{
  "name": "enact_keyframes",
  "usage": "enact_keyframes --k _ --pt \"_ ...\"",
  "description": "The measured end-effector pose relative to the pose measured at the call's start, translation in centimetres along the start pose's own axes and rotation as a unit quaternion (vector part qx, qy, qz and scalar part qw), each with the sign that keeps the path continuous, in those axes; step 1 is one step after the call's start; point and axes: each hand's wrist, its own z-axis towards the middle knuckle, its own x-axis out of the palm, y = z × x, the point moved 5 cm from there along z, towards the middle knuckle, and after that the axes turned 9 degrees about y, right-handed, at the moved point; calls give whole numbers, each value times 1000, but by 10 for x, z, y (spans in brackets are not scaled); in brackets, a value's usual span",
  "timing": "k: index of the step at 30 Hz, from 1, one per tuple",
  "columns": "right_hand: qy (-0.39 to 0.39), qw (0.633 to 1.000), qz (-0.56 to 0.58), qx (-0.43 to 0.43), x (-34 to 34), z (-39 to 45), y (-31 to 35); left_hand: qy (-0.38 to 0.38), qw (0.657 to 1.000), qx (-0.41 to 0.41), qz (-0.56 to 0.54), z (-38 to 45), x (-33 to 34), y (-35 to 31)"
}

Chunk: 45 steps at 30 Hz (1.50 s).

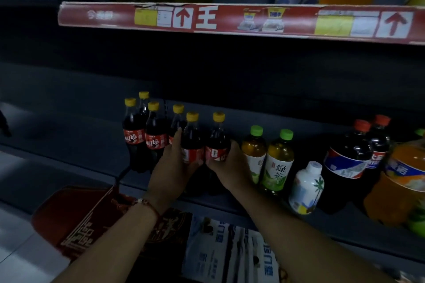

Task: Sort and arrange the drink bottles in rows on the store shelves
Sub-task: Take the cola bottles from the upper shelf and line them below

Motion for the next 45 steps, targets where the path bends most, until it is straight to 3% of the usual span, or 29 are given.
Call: enact_keyframes --k 2,5,7,9,12,16,19,25,30,34,37,41,45 --pt "48 998 -18 -24 -14 -15 6 -44 994 37 98 -10 -15 -24" --pt "116 978 -132 -113 -56 -47 17 -97 944 215 229 -20 -37 -86" --pt "134 956 -189 -182 -93 -63 22 -36 907 328 261 -17 -31 -121" --pt "107 941 -214 -241 -130 -64 23 36 873 389 290 -7 -12 -145" --pt "41 932 -287 -218 -169 -40 14 75 833 363 411 23 28 -169" --pt "95 963 -250 -36 -175 -9 -14 134 817 177 533 64 65 -169" --pt "119 974 -193 -23 -168 -2 -22 181 846 133 483 71 74 -163" --pt "91 986 -135 -21 -156 -18 -37 255 936 147 194 46 85 -153" --pt "21 995 -73 -58 -157 -60 -27 191 975 109 -32 -10 76 -139" --pt "46 984 169 -12 -167 -117 -38 139 981 1 -135 -75 59 -126" --pt "90 962 258 13 -158 -147 -58 191 967 -57 -156 -118 52 -119" --pt "192 951 240 16 -126 -172 -78 233 945 -127 -191 -162 63 -105" --pt "197 960 188 68 -109 -172 -89 219 939 -186 -191 -167 65 -96"
